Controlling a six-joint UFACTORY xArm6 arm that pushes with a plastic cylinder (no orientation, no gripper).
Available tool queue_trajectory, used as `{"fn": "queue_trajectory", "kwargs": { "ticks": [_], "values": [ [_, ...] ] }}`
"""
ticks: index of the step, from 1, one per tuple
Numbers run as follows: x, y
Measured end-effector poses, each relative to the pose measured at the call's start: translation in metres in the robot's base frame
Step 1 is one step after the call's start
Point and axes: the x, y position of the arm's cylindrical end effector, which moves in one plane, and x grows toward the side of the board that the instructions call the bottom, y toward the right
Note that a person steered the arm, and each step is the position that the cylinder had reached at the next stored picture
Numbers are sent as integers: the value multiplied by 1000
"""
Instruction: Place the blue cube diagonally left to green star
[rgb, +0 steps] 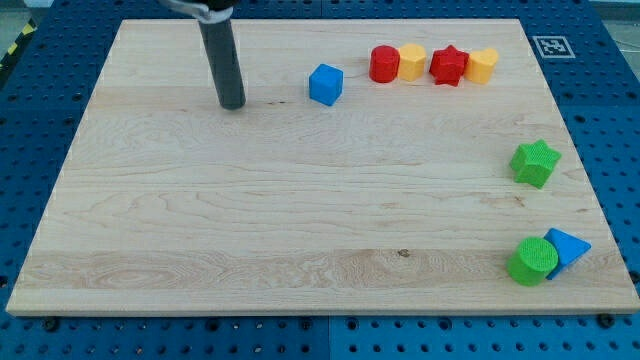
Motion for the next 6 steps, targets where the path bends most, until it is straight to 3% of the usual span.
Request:
{"fn": "queue_trajectory", "kwargs": {
  "ticks": [1,2,4,5,6],
  "values": [
    [-26,22],
    [-25,89],
    [28,275],
    [23,286],
    [11,253]
  ]
}}
